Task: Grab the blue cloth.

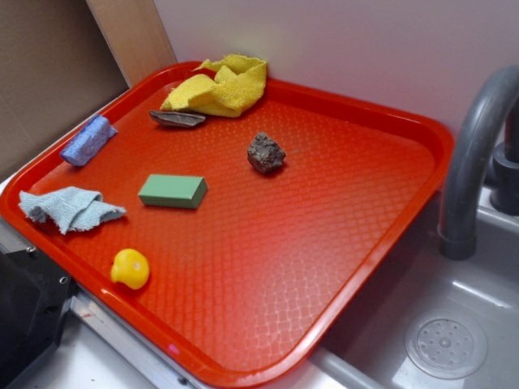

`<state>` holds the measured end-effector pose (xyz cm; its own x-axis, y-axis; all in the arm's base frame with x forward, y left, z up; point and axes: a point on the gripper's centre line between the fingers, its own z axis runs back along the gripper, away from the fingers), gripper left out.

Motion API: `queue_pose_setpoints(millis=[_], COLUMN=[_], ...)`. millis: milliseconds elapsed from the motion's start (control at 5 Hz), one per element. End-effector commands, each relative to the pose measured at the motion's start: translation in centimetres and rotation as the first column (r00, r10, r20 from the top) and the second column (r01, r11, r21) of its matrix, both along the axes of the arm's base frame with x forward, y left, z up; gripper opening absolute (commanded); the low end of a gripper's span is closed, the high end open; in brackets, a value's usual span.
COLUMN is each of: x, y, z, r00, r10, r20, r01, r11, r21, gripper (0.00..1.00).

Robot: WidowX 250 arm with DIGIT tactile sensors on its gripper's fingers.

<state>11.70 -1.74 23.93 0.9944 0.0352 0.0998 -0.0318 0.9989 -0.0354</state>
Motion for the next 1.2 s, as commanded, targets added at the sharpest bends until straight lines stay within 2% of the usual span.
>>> queue_pose_setpoints(millis=[0, 200, 400, 600, 800, 1000], x=[0.0, 2.5, 2.8, 2.5, 1.9, 0.9], y=[0.0, 2.3, 4.5, 7.2, 7.8, 6.5], z=[0.0, -5.0, -10.0, -14.3, -18.6, -21.8], r00=[1.000, 0.993, 0.986, 0.983, 0.973, 0.956], r10=[0.000, -0.112, -0.138, -0.113, -0.152, -0.210], r20=[0.000, -0.048, -0.099, -0.148, -0.172, -0.204], r01=[0.000, 0.114, 0.146, 0.133, 0.179, 0.234], r11=[1.000, 0.992, 0.986, 0.982, 0.972, 0.967], r21=[0.000, 0.054, 0.081, 0.134, 0.152, 0.104], gripper=[1.00, 1.00, 1.00, 1.00, 1.00, 1.00])
